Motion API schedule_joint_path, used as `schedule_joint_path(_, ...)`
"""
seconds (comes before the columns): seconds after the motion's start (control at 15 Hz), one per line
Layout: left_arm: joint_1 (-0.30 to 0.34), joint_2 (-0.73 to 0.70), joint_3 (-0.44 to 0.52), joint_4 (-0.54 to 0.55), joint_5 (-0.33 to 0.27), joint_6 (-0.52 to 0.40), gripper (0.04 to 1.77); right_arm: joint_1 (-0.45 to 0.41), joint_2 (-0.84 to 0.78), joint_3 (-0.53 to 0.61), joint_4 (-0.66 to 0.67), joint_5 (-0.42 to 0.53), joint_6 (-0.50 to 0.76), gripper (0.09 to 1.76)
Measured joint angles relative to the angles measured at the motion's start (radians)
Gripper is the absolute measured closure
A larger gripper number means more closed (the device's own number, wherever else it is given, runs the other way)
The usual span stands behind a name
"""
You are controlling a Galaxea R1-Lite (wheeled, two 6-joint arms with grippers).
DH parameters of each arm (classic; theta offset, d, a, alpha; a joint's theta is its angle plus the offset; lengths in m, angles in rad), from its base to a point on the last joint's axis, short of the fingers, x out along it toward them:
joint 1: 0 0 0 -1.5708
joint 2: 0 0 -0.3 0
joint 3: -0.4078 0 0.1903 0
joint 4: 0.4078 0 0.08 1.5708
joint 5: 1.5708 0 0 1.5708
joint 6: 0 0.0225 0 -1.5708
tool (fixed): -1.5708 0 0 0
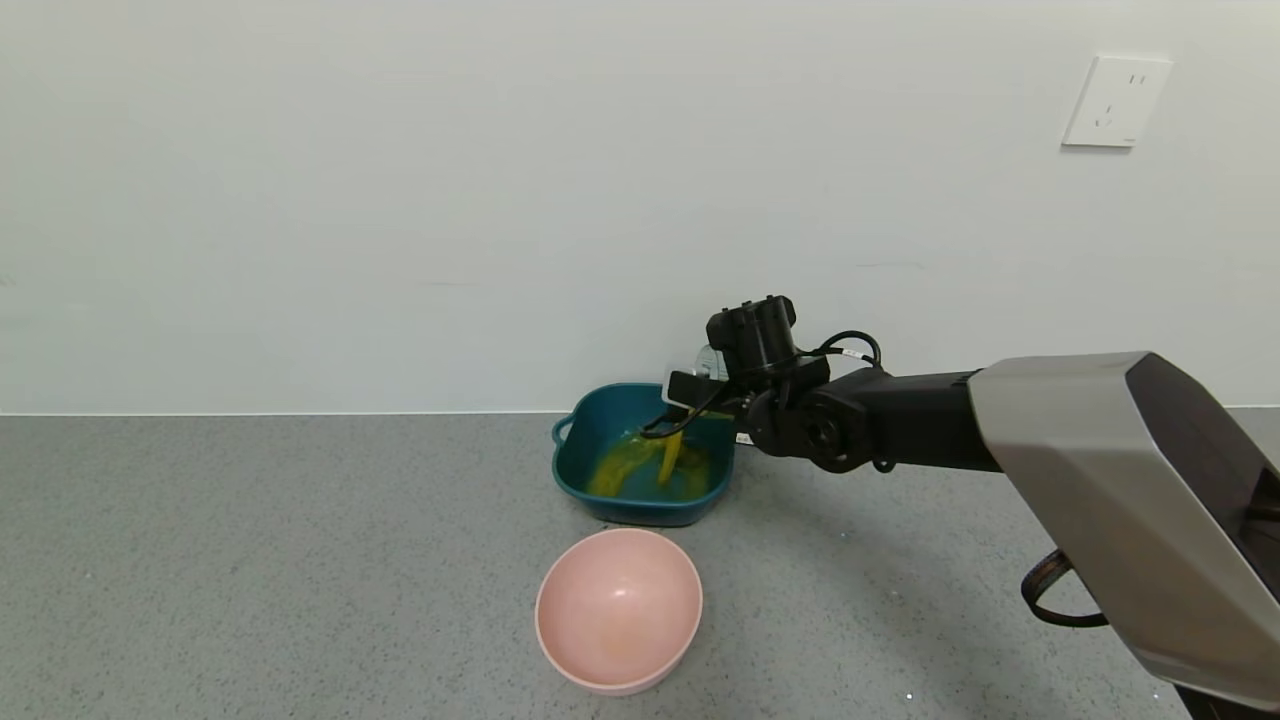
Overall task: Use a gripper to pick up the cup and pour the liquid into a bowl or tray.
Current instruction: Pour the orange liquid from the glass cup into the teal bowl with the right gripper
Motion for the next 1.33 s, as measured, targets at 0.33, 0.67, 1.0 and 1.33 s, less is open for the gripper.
schedule_joint_path(0.33,0.0,0.0,0.0,0.0,0.0,0.0,0.09,0.001,-0.008,0.0,-0.003,-0.013,-0.1,0.5)
schedule_joint_path(0.67,0.0,0.0,0.0,0.0,0.0,0.0,0.09,0.001,-0.024,-0.005,0.001,-0.014,-0.221,0.5)
schedule_joint_path(1.0,0.0,0.0,0.0,0.0,0.0,0.0,0.09,0.003,-0.044,-0.003,0.006,-0.015,-0.337,0.5)
schedule_joint_path(1.33,0.0,0.0,0.0,0.0,0.0,0.0,0.09,0.012,-0.056,-0.014,-0.004,-0.016,-0.499,0.5)
